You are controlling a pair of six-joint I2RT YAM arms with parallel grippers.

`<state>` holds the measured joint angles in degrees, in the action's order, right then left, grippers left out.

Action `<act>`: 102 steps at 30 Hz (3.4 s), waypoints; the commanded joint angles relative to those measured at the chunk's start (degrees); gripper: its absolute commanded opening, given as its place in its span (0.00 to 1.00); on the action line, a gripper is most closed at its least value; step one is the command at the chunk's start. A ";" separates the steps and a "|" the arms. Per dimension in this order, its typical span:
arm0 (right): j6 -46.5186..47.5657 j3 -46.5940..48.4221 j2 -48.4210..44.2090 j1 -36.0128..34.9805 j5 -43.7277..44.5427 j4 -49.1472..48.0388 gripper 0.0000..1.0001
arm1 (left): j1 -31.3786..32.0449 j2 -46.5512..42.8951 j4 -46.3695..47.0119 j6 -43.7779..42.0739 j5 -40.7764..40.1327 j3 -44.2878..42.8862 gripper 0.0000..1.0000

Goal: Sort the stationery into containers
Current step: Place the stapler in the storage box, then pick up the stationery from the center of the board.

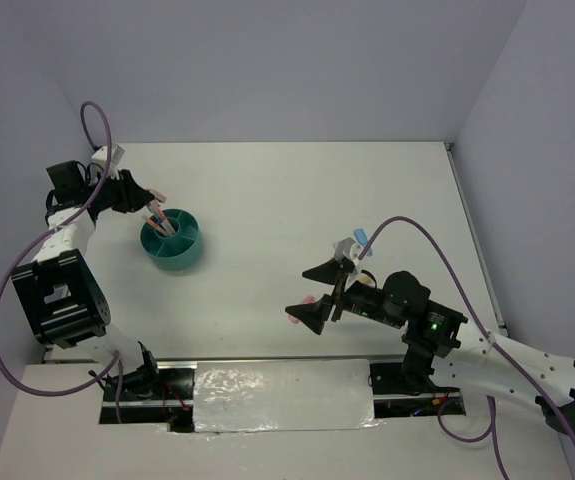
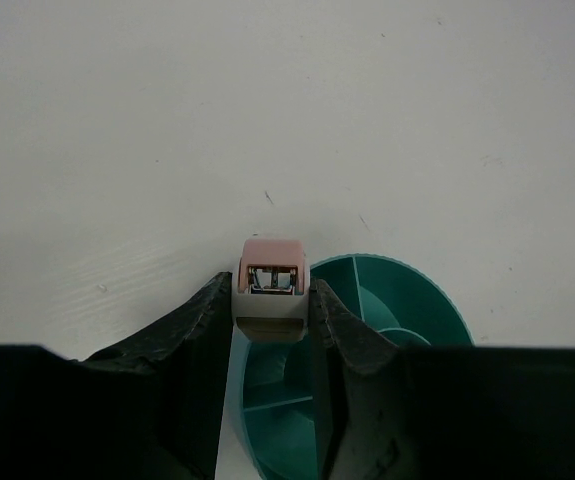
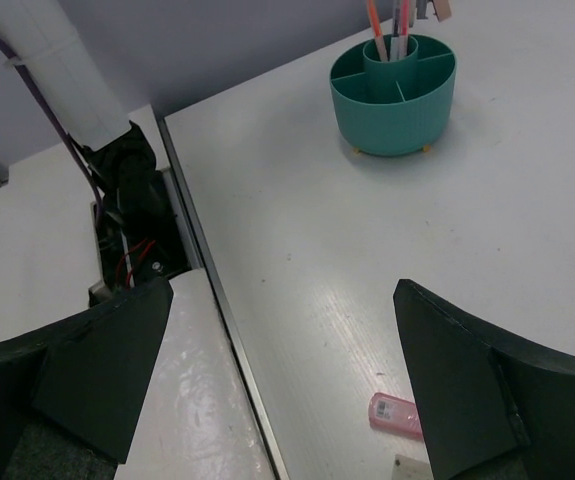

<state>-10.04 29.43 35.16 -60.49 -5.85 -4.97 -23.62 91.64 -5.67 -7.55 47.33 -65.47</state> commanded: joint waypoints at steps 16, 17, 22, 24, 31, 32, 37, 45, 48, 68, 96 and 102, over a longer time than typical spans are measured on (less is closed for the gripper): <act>-0.06 -0.25 -2.02 0.02 -1.10 -2.06 1.00 | -0.55 -7.44 3.91 0.61 2.15 6.23 0.18; -0.15 -0.08 -1.85 0.02 -1.36 -1.97 1.00 | -0.55 -7.35 3.48 0.61 1.11 6.15 0.19; -0.15 -0.34 -2.28 0.02 -1.71 -2.06 1.00 | -0.55 -6.82 3.91 0.87 -0.05 6.67 0.25; -0.06 -0.34 -2.46 -0.07 -1.54 -1.97 1.00 | -0.55 -6.38 3.91 1.57 -0.13 6.59 0.28; -0.15 0.01 -1.32 0.02 -2.15 -2.23 1.00 | -0.55 -6.64 4.27 2.63 -2.68 6.85 0.45; -0.15 0.01 -1.23 0.02 -2.15 -2.23 1.00 | -0.55 -6.56 4.27 2.72 -3.03 6.85 0.47; 0.02 -0.16 -1.58 0.02 -1.62 -2.06 1.00 | -0.55 -5.85 3.91 2.89 -3.83 6.41 0.99; 0.20 -0.25 -0.53 0.02 1.70 -1.71 1.00 | -0.55 -7.96 3.57 5.43 -7.32 3.69 0.99; -3.04 0.01 1.39 0.02 13.98 -0.31 1.00 | -0.47 -12.61 2.16 11.81 -18.82 0.18 0.99; -60.60 17.08 45.88 3.89 40.56 38.46 0.84 | 8.84 -68.16 -16.38 38.24 -23.50 28.21 0.99; -73.89 13.64 52.65 -1.74 39.25 42.25 0.44 | 11.14 -66.06 -13.13 38.14 -19.20 29.71 0.99; -72.40 11.17 51.94 -1.82 36.00 36.08 0.21 | 11.31 -60.53 -20.86 32.43 -33.86 21.88 0.99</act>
<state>-82.56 42.44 85.97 -61.91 33.01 35.03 -12.53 29.41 -24.77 28.38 21.45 -39.46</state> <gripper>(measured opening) 0.338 0.993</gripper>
